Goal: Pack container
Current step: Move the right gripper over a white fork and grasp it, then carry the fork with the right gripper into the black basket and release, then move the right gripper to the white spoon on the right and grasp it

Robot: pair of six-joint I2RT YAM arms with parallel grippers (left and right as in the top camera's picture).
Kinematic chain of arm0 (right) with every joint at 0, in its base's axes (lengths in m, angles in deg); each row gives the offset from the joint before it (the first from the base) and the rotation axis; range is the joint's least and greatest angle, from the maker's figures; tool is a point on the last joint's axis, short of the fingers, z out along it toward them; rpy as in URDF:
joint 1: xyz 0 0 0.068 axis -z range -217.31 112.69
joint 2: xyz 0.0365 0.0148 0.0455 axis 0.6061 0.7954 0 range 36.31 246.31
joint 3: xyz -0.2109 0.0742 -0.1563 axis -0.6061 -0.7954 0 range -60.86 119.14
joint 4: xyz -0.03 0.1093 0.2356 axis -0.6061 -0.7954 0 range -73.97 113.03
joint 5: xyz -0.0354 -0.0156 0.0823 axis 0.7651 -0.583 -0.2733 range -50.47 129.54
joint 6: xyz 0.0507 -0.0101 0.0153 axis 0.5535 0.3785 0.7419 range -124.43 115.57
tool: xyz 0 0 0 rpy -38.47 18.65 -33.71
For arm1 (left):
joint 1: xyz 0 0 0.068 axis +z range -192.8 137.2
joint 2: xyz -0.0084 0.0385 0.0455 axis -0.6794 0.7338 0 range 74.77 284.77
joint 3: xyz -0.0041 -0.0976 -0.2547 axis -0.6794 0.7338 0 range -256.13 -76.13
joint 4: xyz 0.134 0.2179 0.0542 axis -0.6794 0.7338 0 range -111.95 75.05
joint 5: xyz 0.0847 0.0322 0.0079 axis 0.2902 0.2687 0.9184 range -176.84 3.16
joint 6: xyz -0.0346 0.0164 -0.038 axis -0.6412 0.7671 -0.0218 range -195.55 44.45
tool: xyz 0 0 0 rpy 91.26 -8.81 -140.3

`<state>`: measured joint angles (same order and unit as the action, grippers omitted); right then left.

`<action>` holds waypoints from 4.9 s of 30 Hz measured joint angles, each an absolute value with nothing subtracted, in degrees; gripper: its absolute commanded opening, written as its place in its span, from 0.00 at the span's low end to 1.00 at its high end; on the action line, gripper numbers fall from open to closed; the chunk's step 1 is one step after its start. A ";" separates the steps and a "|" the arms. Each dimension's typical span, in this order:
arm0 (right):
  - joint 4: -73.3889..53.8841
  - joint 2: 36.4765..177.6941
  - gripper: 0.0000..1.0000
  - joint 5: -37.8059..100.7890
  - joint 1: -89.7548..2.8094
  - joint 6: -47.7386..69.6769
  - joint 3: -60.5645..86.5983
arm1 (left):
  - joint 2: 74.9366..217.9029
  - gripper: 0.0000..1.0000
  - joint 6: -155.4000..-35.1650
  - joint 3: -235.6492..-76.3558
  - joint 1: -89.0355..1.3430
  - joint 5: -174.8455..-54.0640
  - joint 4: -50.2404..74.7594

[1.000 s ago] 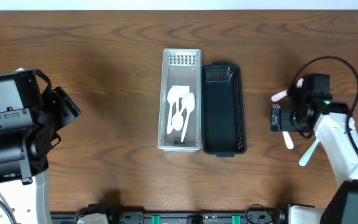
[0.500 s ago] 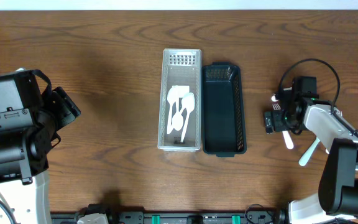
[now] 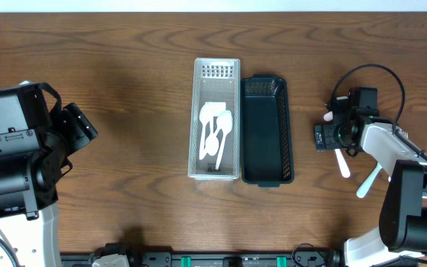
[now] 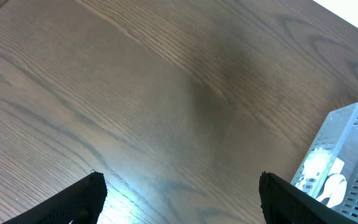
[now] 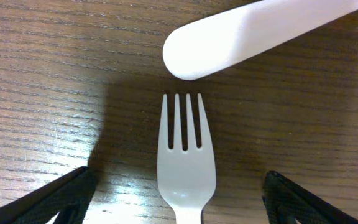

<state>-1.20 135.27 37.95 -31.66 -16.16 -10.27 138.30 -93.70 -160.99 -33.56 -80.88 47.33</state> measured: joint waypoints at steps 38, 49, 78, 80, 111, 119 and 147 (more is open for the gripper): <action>-1.33 135.53 0.32 38.04 -32.25 -13.95 -10.12 | 138.30 0.81 -93.70 -160.99 -33.56 -80.88 48.55; -1.13 135.58 0.17 38.06 -32.25 -13.90 -10.12 | 138.30 0.81 -93.70 -160.99 -33.56 -80.88 48.64; -21.22 118.68 0.01 41.78 -59.11 13.96 15.19 | 138.30 0.85 -93.70 -160.94 -33.56 -80.88 49.69; -21.26 121.11 0.01 42.98 -60.36 16.70 15.19 | 138.30 0.85 -93.70 -160.94 -33.56 -80.88 49.69; -18.20 120.56 0.69 46.93 -64.49 13.88 19.85 | 138.30 0.85 -93.70 -160.94 -33.56 -80.90 49.86; -13.50 113.43 0.63 50.23 -55.94 18.44 22.43 | 138.30 0.85 -93.70 -160.94 -33.56 -80.88 49.84; -40.63 165.85 0.93 41.38 -29.98 37.72 48.74 | 138.34 0.85 -93.70 -160.94 -33.56 -80.90 49.89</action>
